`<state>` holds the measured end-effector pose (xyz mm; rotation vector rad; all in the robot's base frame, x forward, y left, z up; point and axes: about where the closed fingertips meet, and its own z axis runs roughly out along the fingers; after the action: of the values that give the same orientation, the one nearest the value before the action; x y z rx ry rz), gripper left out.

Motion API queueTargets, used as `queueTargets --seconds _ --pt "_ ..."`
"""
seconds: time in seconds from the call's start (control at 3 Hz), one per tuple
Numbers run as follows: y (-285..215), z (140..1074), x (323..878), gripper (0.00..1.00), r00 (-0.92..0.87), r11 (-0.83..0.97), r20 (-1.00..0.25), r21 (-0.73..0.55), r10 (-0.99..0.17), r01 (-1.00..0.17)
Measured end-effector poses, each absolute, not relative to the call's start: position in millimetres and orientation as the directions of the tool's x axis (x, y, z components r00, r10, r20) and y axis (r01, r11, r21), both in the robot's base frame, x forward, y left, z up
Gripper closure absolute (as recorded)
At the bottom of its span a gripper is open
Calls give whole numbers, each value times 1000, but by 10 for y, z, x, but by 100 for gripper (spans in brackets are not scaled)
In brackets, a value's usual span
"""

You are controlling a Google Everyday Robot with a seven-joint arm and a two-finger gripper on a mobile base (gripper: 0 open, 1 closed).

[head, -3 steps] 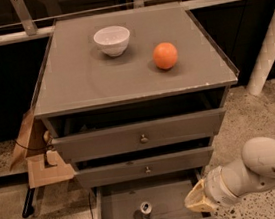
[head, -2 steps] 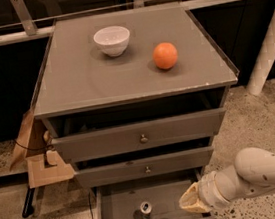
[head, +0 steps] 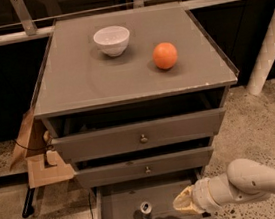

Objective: Pick redbull can from bottom drawer and place on counter

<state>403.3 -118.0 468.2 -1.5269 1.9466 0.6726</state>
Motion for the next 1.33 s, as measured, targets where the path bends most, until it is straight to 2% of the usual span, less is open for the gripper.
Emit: queueTargets --seconds 0.67,1.33 --pt "-1115 4190 4306 100 -80 178 -697 -69 -713 -982" --pt "-915 3528 4694 100 -2 120 -730 -109 -683 -987"
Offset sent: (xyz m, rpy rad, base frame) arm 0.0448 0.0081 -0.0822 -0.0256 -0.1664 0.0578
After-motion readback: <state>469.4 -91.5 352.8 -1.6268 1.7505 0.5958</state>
